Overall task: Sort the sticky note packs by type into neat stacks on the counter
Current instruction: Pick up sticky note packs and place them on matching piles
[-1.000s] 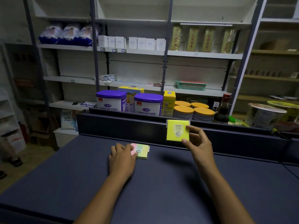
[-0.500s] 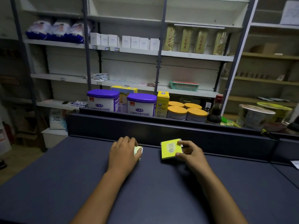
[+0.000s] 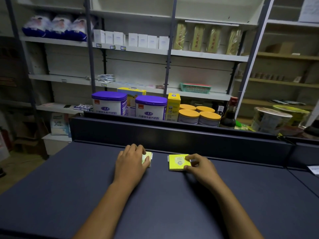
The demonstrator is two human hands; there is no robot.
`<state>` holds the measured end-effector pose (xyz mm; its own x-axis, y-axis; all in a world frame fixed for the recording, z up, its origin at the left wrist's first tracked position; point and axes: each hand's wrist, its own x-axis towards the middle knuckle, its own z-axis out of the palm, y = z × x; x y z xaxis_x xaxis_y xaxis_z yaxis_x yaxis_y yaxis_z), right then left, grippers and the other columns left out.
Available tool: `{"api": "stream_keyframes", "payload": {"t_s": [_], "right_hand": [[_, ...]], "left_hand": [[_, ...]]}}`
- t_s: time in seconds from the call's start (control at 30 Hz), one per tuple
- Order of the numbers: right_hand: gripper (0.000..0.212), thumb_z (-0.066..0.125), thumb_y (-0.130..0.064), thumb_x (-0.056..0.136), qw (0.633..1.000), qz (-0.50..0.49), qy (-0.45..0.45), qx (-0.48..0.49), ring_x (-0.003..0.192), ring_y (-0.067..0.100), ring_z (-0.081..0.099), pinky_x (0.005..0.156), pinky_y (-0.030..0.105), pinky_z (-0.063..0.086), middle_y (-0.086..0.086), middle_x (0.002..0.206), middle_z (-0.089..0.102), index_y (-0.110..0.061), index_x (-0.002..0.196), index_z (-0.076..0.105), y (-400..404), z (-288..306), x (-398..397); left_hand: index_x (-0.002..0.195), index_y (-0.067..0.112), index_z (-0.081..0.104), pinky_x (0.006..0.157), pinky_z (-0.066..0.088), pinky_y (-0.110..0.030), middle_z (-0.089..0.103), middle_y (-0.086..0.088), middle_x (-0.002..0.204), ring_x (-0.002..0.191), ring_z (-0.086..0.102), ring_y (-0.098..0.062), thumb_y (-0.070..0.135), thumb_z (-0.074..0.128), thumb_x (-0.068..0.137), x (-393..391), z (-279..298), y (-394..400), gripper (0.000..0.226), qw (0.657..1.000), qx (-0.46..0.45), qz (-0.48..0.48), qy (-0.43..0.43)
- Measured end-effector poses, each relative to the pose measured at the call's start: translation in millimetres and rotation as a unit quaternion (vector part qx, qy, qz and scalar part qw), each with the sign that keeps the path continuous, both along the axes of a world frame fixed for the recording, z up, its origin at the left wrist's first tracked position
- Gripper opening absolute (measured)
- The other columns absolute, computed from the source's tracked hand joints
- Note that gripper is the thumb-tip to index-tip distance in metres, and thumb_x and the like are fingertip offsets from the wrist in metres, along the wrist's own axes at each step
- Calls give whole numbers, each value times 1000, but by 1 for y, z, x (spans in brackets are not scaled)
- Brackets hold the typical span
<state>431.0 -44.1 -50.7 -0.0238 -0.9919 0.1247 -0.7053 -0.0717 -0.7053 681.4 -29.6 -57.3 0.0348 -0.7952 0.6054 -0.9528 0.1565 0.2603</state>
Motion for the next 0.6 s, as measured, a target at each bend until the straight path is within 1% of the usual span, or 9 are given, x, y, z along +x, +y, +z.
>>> {"api": "stream_keyframes", "payload": {"t_s": [0.1,0.17,0.23,0.27,0.3,0.37,0.43,0.53,0.6], "right_hand": [[39,71,-33,88,998,-7,63,-10,121,23,41,91,26,36,5,118,57,-26,126,64,2,-3,2],[40,70,-35,89,997,-6,71,-10,121,24,40,94,28,38,6,120,55,-26,127,63,4,-2,2],[41,70,-35,89,998,-1,64,-12,121,24,44,98,32,42,7,120,55,-26,128,62,7,0,0],[42,70,-36,89,998,3,53,-14,118,23,48,98,33,44,7,118,56,-25,128,61,9,1,-1],[42,70,-36,89,999,9,41,-18,113,21,52,94,32,46,7,116,56,-25,129,60,12,3,-4],[43,70,-37,90,999,22,39,-26,101,15,56,85,27,44,4,114,56,-25,129,57,19,10,-16],[42,69,-38,90,996,36,80,-30,100,10,54,85,25,43,1,118,55,-24,127,55,29,17,-35],[42,67,-41,90,985,27,168,-25,113,11,53,96,33,48,-5,124,52,-26,127,52,49,31,-75],[45,65,-43,91,975,10,221,-21,120,14,52,98,37,49,-6,129,51,-27,130,50,67,42,-105]], "left_hand": [[106,24,60,84,41,-27,59,7,104,99,53,-12,41,52,94,-2,-1,0,23,1000,5,-3,-6],[107,24,59,84,41,-26,59,7,105,99,52,-11,42,51,95,-3,-1,1,23,1000,10,-8,-4],[107,25,59,85,42,-26,58,8,104,98,53,-10,42,52,95,-3,-1,3,22,1000,17,-15,0],[107,25,59,85,43,-26,59,9,105,98,53,-10,42,52,95,-4,0,4,21,1000,21,-19,3],[107,26,59,85,43,-27,59,9,105,98,54,-11,41,52,95,-5,1,6,21,999,25,-22,4],[107,26,59,86,43,-27,59,9,105,98,54,-11,41,53,95,-9,6,10,20,999,30,-29,6],[106,26,58,86,43,-27,59,9,106,99,54,-11,41,54,94,-19,14,14,19,999,31,-44,8],[109,27,58,85,44,-28,59,8,108,104,53,-12,43,56,92,-51,30,23,23,996,49,-81,4],[112,27,57,84,46,-30,59,7,110,107,53,-14,45,57,92,-83,42,30,27,992,72,-107,-13]]}}
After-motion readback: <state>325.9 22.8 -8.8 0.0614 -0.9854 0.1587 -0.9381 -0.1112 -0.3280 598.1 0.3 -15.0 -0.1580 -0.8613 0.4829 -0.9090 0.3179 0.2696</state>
